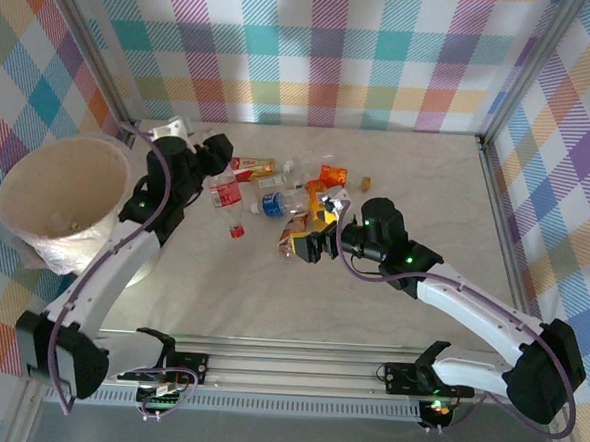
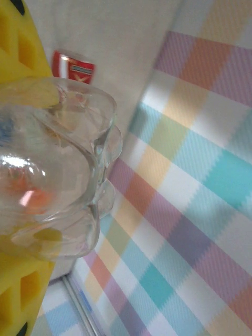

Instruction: Put the plastic bottles in the bin

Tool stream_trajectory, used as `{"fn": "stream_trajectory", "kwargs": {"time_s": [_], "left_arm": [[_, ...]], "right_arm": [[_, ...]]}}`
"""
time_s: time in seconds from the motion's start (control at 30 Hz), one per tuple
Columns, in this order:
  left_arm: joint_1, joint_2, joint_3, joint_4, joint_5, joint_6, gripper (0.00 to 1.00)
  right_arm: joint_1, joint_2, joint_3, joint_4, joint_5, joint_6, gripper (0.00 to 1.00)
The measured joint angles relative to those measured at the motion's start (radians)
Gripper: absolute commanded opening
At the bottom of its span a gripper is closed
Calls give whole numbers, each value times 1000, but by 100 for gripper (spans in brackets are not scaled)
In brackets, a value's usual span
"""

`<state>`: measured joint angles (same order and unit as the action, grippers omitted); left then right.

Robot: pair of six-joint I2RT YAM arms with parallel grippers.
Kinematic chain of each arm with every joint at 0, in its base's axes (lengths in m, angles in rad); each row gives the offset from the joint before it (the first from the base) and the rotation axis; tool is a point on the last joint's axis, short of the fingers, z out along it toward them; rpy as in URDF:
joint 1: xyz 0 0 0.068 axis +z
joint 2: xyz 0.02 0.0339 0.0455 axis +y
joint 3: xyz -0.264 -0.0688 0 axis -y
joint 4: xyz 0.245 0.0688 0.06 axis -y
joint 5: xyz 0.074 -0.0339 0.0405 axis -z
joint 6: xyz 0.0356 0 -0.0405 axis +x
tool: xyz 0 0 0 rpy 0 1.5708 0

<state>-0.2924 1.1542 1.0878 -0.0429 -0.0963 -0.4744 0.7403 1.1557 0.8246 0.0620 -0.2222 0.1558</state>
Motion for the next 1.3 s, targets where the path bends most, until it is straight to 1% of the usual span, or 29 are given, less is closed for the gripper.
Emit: {"fn": "stream_trajectory", "kwargs": {"time_s": [0.2,0.37,0.57,0.77,0.83,0.9,1.07,1.2,1.3], "left_arm": [[0,-138,-4,41,-70,143,54],[0,-172,42,22,-121,253,54],[0,-174,178,-64,-207,363,54],[29,-162,357,-161,-381,496,54],[58,-158,397,-169,-431,531,54],[92,-158,408,-167,-458,553,54],[212,-152,388,-137,-500,599,51],[367,-145,334,-102,-496,599,52],[492,-121,324,-113,-477,563,52]], "right_arm": [[0,0,0,5,-1,0,100],[0,7,4,8,-16,-1,100],[0,55,36,33,-71,-8,100],[0,126,83,66,-119,-12,100],[0,153,105,73,-133,-12,100],[0,167,117,77,-144,-11,100],[0,186,121,88,-163,-11,100],[0,192,124,88,-166,-11,100],[0,192,130,91,-166,-11,100]]}}
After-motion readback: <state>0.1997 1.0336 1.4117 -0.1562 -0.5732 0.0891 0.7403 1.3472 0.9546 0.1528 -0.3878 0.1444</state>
